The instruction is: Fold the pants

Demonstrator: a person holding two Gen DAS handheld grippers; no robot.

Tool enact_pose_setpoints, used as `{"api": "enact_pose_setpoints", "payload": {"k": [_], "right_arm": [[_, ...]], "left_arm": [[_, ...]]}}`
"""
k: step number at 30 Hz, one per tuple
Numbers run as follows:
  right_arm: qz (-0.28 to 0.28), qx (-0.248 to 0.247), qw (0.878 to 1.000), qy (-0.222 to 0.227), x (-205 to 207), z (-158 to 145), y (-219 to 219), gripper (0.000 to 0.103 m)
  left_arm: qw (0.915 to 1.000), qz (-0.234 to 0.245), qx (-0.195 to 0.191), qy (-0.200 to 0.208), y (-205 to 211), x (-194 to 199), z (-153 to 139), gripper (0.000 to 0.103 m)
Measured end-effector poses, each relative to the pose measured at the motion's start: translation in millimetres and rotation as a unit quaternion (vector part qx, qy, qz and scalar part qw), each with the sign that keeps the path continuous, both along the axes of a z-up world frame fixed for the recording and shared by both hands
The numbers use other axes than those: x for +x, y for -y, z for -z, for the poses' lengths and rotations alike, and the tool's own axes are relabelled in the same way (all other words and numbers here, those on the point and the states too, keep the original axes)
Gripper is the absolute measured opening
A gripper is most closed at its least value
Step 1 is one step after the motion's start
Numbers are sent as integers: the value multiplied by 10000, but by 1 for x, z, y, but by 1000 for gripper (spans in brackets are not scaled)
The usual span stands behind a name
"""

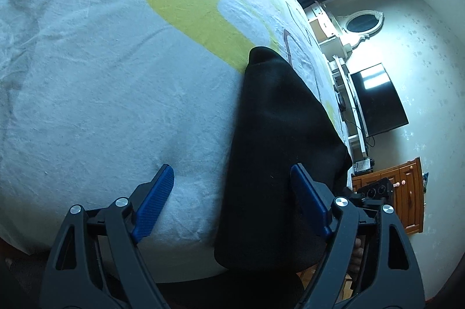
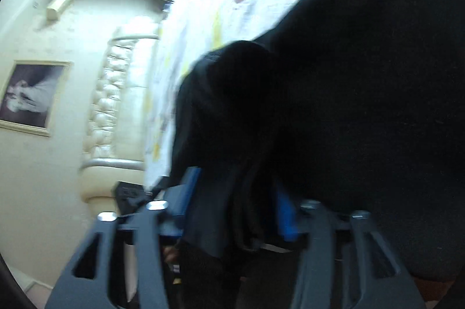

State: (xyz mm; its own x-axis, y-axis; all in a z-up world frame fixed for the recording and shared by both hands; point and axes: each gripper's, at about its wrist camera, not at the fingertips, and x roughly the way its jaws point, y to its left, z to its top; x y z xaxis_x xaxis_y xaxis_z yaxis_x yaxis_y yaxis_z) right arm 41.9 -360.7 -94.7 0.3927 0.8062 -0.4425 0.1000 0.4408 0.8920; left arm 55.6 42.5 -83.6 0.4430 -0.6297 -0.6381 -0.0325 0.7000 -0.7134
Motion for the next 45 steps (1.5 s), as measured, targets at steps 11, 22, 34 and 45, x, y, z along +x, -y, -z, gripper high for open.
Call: {"api": "enact_pose_setpoints", "payload": {"k": [11, 22, 34, 45], "right_arm": [[-616, -505, 9964, 291, 11, -6, -43, 21], [-186, -431, 9927, 1110, -20, -67, 29, 15], [465, -1262, 9902, 381, -42, -18, 118, 15], [798, -1076, 9905, 322, -49, 0, 152, 21]], "left_arm": [[9999, -44, 42, -105, 0, -2, -1, 82], [9997, 232, -90, -24, 16, -5, -16, 83], [9953, 943, 74, -226, 81, -11, 3, 83], [9951, 962, -135, -180, 69, -8, 8, 87]]}}
